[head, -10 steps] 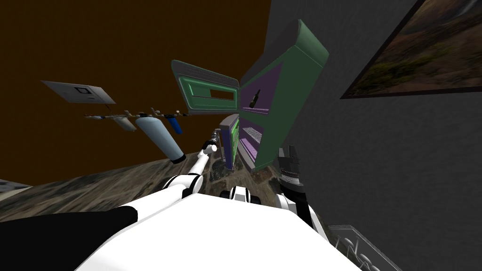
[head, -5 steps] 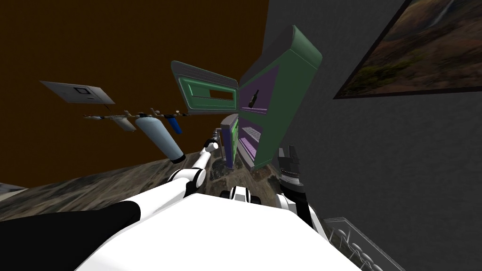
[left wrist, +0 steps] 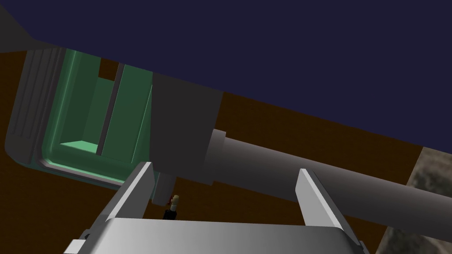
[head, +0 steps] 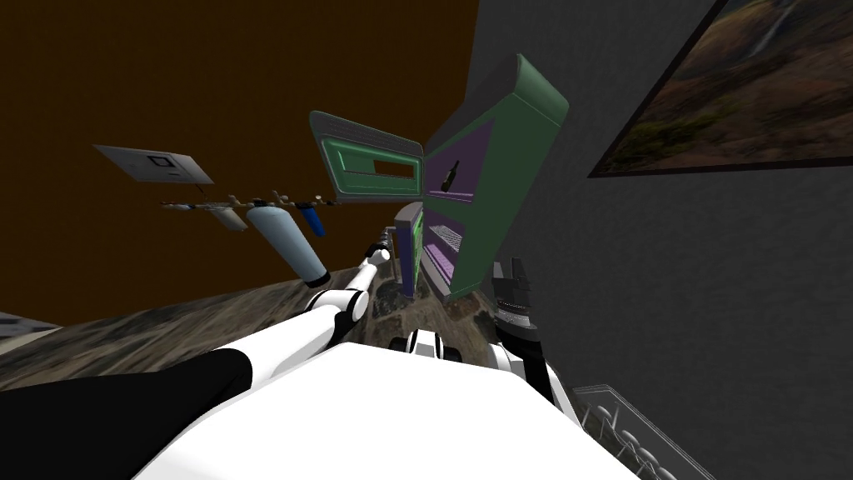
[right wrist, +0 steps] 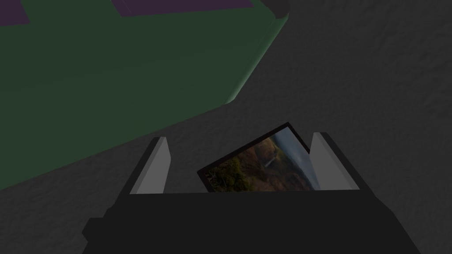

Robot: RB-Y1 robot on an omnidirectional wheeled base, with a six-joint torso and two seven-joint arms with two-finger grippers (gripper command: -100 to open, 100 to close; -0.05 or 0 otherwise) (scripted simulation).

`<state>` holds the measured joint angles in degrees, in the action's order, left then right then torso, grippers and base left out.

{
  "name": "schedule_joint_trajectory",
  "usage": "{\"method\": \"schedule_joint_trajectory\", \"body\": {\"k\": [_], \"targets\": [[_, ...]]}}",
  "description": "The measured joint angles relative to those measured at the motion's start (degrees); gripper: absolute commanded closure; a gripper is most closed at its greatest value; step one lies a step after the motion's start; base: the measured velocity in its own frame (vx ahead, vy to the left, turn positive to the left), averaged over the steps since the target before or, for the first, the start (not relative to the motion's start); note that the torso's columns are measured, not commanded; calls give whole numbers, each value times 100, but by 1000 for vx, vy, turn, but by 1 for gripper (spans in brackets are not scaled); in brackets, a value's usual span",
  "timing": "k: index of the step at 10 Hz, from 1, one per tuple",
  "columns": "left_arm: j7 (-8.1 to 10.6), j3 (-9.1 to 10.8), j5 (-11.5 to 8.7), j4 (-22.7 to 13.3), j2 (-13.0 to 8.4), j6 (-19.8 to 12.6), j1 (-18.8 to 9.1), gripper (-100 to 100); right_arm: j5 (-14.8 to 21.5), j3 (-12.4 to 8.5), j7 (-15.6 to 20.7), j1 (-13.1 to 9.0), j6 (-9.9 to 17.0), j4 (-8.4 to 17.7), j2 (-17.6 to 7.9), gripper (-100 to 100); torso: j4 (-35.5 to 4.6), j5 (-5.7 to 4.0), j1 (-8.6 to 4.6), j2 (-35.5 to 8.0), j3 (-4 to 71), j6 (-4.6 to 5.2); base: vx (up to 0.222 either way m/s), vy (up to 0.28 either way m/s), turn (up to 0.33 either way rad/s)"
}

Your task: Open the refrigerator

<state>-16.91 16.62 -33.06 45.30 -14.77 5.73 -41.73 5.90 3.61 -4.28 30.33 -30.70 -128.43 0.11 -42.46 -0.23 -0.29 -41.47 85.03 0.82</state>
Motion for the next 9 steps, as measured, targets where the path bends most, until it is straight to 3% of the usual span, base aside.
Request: {"method": "schedule_joint_trajectory", "body": {"k": [1,3,4,6,7,8,9], "targets": [[-150,172,-39,-84,22,56,-96,-100,0,1,0,-3,0,0,0,0,2,4,-9,-32,-17,15,-162,1,-133],[-254,173,-102,-428,36,209,-373,-100,0,0,0,0,0,0,0,0,5,9,14,-47,-28,-64,-36,10,24],[-210,95,-124,-724,-15,259,-544,-100,0,0,0,0,0,0,0,0,0,10,28,-37,-22,-59,5,6,46],[-246,147,-112,-1113,15,290,-847,-100,0,0,0,0,0,0,0,0,-6,-1,4,-21,-11,-19,-11,4,25],[-240,143,-112,-1142,12,304,-852,100,0,0,0,0,0,0,0,0,11,7,4,-31,-16,-40,-2,-4,-35],[-70,-54,-151,-1287,-124,348,-897,100,0,0,0,0,0,0,0,0,-3,0,7,-23,-12,-27,12,5,-12],[-151,105,-130,-1066,-34,260,-812,100,0,0,0,0,0,0,0,0,-7,-2,0,-22,-13,-20,153,4,130]]}}
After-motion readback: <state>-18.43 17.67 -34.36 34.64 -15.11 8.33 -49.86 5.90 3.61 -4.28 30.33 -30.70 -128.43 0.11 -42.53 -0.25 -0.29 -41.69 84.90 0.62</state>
